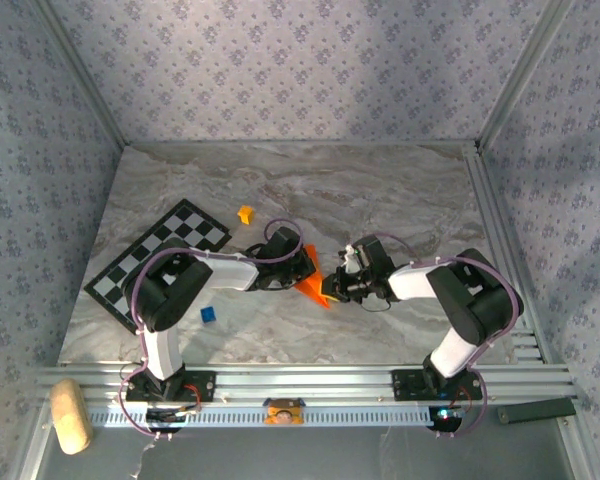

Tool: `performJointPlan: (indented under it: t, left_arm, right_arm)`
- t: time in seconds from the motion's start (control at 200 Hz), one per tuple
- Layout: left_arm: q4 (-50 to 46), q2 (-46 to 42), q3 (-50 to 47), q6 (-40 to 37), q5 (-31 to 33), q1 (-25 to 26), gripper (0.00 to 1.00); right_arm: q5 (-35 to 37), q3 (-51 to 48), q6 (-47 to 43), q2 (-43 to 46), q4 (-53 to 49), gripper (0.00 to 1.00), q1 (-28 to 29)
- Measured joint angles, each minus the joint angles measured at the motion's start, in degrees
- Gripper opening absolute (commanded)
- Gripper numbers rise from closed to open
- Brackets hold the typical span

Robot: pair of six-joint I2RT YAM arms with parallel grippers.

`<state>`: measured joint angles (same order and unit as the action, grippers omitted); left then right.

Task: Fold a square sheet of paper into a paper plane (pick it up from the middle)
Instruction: Fourth fold the wing at the center of the table.

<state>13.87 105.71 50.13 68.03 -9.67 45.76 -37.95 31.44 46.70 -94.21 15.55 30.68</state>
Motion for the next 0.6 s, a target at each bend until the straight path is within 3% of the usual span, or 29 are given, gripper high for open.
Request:
performJointPlan:
  t: [0.6]
  left_arm:
    - [-0.39, 0.22, 0.46, -0.04, -0.20, 0.00, 0.05]
  right_arm:
    - [0.02, 0.39, -5.90, 2.54, -8.59, 0.12, 0.00]
